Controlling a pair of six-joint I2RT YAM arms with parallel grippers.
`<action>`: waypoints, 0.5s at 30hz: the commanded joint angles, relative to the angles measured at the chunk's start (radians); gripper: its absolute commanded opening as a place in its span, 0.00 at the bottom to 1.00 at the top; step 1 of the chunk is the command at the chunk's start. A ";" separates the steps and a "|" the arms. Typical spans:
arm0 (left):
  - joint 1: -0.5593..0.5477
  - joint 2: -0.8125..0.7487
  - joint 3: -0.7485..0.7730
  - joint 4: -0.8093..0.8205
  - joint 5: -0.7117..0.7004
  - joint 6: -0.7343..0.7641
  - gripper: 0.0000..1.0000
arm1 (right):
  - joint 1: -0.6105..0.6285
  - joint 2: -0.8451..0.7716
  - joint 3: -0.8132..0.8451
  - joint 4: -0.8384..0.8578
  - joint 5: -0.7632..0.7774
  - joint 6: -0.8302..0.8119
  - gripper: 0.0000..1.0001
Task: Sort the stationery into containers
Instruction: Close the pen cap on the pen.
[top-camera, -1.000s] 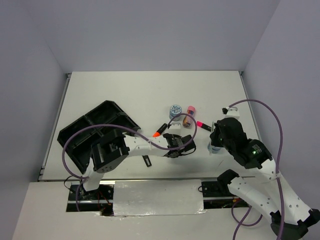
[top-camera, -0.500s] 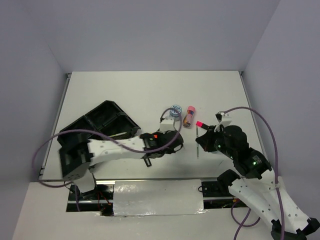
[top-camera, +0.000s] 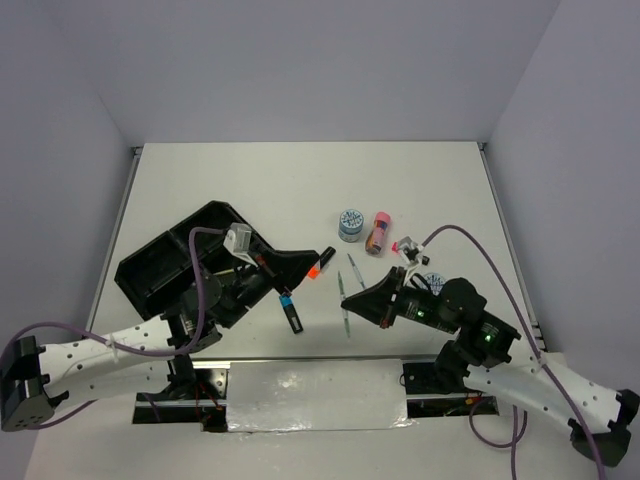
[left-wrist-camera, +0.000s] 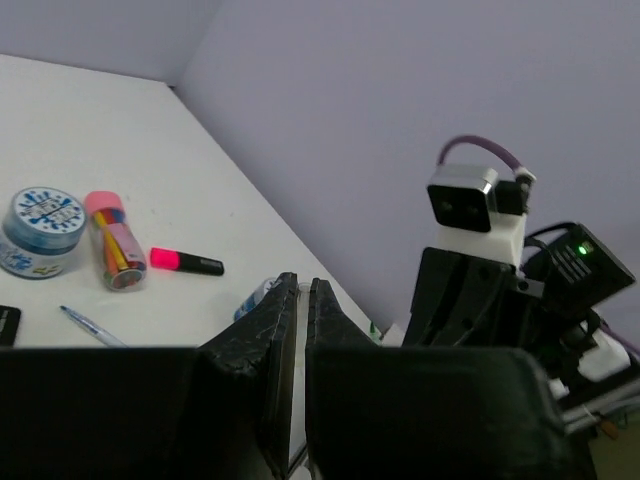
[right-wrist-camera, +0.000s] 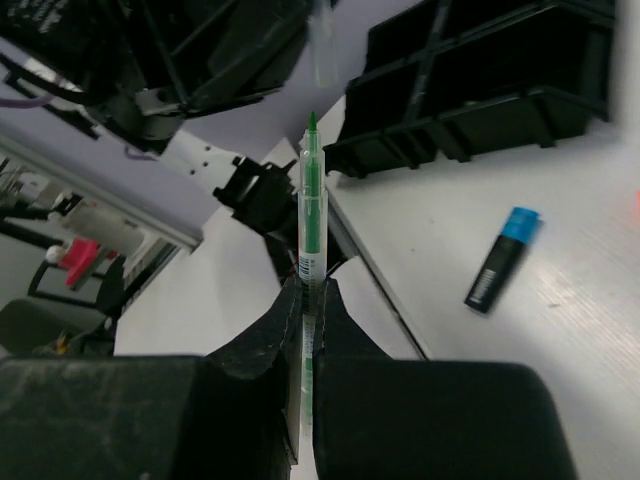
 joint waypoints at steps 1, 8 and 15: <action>0.001 -0.054 -0.016 0.268 0.128 0.053 0.00 | 0.096 0.078 0.034 0.175 0.084 0.014 0.00; 0.001 -0.074 0.019 0.220 0.145 0.073 0.00 | 0.258 0.205 0.116 0.167 0.231 -0.052 0.00; 0.001 -0.092 -0.002 0.209 0.125 0.069 0.00 | 0.283 0.243 0.164 0.153 0.247 -0.083 0.00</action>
